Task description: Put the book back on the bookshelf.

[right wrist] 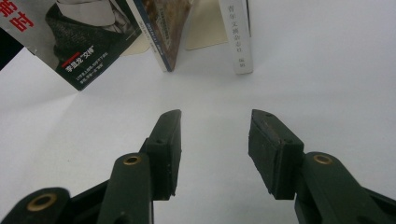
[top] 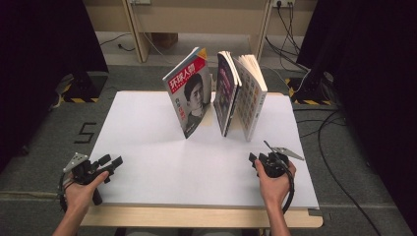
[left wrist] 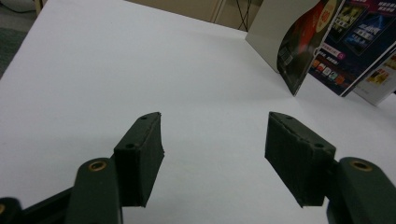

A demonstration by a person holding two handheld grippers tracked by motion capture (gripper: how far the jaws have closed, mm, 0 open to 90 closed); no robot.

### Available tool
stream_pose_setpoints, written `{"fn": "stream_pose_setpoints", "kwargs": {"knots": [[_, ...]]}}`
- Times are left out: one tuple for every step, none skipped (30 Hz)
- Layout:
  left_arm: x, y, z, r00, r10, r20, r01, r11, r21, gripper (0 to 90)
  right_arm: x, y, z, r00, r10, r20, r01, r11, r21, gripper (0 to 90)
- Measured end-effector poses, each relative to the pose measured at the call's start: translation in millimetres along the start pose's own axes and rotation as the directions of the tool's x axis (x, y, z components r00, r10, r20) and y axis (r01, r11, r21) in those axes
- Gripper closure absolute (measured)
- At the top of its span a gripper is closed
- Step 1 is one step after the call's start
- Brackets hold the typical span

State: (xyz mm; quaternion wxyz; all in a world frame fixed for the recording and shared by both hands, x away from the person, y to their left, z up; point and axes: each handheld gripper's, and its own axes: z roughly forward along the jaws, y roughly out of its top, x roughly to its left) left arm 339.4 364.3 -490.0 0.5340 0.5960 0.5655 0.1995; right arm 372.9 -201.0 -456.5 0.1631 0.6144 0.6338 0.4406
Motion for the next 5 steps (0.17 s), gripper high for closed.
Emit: {"fn": "stream_pose_setpoints", "kwargs": {"knots": [[0.0,0.5,-0.5,1.0,-0.002,0.003,0.002,1.0,-0.004,36.7,0.4,0.1,-0.3,1.0,0.004,0.0,-0.004,1.0,0.001,54.4],[0.0,1.1,-0.9,1.0,-0.006,0.006,0.006,1.0,-0.008,36.8,0.5,0.3,-0.3,1.0,0.007,-0.001,-0.007,1.0,-0.001,54.4],[-0.5,1.9,-1.5,0.9999,-0.013,0.01,0.013,0.9999,-0.01,36.8,-0.1,0.5,-0.4,1.0,0.001,0.0,-0.001,1.0,-0.003,54.4],[-1.1,2.6,-1.9,0.9998,-0.015,0.012,0.016,0.9998,-0.013,36.8,-0.3,0.5,-0.5,1.0,0.002,0.002,-0.002,1.0,-0.003,54.4],[-2.3,3.6,-2.4,0.9998,-0.017,0.013,0.017,0.9998,-0.011,36.9,-1.0,0.5,-0.4,1.0,0.001,0.002,-0.001,1.0,-0.003,54.4]]}}
